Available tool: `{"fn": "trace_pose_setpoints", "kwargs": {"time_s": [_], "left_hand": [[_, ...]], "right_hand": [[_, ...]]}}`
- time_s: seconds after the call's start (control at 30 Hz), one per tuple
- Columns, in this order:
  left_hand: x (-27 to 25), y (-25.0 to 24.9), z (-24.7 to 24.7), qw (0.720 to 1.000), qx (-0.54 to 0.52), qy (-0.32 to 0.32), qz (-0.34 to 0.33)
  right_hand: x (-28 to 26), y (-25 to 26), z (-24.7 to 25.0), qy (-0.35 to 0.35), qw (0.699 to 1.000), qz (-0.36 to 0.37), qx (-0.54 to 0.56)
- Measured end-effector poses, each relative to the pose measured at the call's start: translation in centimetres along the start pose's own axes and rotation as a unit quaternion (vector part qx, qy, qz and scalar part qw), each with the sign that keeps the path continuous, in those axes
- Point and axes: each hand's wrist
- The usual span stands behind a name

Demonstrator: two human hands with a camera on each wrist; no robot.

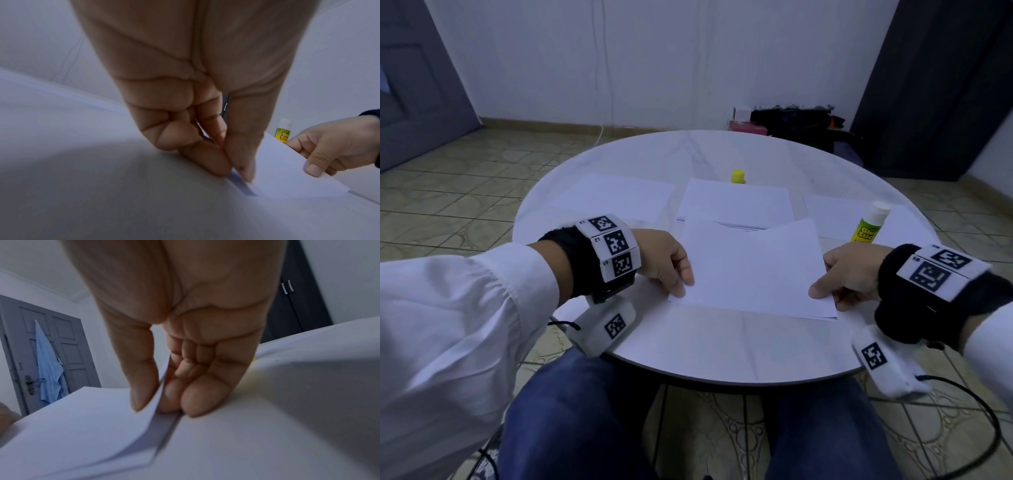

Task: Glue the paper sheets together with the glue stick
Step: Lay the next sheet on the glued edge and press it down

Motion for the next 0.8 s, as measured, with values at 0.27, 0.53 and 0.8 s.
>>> {"fn": "trace_pose_setpoints", "kwargs": {"time_s": [0.27, 0.53, 0.8], "left_hand": [[-0.2, -0.2, -0.1, 1.0, 0.014, -0.004, -0.001], [0.3, -0.3, -0.2, 0.997, 0.071, -0.021, -0.002], [0.6, -0.2, 0.0, 0.997, 0.073, -0.013, 0.001]], "right_hand": [[-0.1, 0.1, -0.2, 0.0, 1.0, 0.009, -0.015], [-1.2, 1.0, 0.3, -0.007, 0.992, 0.014, -0.123], [-1.6, 1.0, 0.6, 0.01, 0.989, 0.021, -0.148]]}}
Point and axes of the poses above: each hand's wrist, its own x-axis towards the middle knuckle, its own z-axis out of the back of the hand, y = z × x, and after that the axes turned 2 degrees about z, right-handed
